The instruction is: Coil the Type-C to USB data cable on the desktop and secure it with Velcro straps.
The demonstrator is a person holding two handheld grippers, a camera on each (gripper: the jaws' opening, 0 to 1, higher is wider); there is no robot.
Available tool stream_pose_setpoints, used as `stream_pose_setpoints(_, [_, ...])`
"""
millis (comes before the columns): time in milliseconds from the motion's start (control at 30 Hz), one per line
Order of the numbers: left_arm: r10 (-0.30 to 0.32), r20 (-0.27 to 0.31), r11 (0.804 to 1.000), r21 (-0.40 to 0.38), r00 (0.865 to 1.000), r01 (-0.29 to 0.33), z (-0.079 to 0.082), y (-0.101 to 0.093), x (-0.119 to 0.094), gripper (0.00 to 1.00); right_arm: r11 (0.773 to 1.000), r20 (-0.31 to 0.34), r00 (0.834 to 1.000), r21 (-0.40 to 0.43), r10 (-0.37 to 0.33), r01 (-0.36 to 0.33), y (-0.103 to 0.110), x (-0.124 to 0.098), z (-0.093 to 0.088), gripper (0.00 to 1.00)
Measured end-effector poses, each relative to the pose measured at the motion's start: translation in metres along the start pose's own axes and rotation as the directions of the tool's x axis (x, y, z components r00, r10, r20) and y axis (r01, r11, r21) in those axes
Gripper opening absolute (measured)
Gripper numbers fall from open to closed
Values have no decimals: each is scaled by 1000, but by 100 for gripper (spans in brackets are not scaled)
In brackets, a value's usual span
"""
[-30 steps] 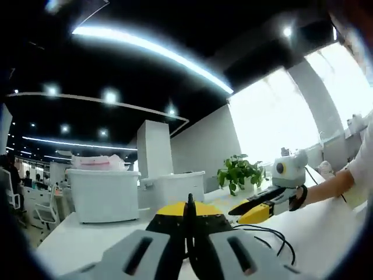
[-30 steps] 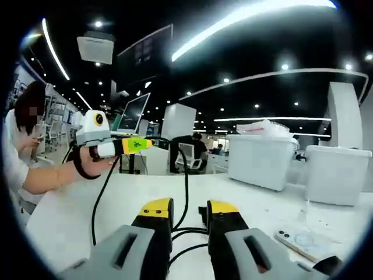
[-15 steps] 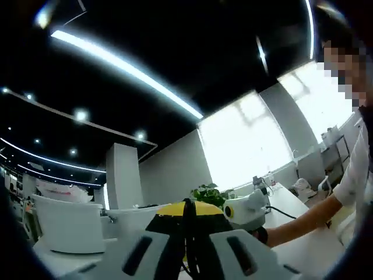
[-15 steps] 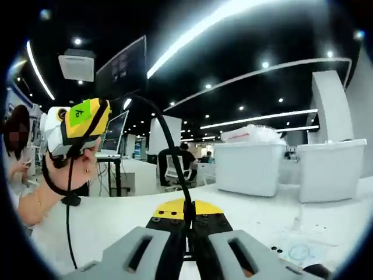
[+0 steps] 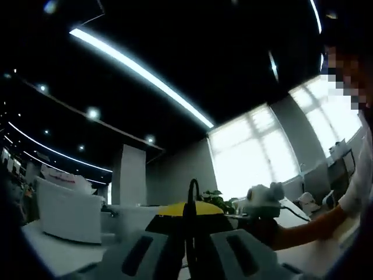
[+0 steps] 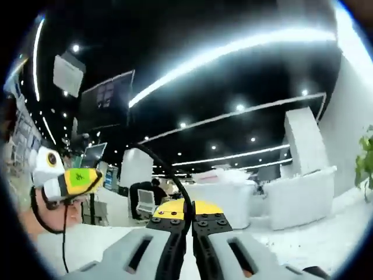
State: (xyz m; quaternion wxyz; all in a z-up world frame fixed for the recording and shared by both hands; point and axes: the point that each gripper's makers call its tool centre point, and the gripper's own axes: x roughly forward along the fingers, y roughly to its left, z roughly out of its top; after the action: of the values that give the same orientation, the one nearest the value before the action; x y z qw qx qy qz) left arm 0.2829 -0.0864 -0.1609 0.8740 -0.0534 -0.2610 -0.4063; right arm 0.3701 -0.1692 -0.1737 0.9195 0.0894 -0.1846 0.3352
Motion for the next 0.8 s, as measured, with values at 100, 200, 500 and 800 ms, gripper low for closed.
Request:
stream_pose_setpoints(100, [-10, -35, 998, -69, 999, 8, -24, -7, 1, 5, 992, -11, 1000, 129, 20, -18, -9, -9, -6, 2])
stream_pose_setpoints(200, [-23, -75, 990, -140, 997, 12, -43, -9, 4, 5, 973, -44, 999, 231, -15, 25, -22, -14, -16, 2])
stream_pose_setpoints(500, [-70, -154, 963, -268, 986, 26, -75, -21, 6, 21, 955, -51, 988, 253, -145, 153, -57, -31, -9, 2])
stream_pose_setpoints(800, [-91, -234, 977, -211, 968, 41, -98, -34, 6, 21, 947, -93, 983, 269, -158, 177, -56, -32, -19, 2])
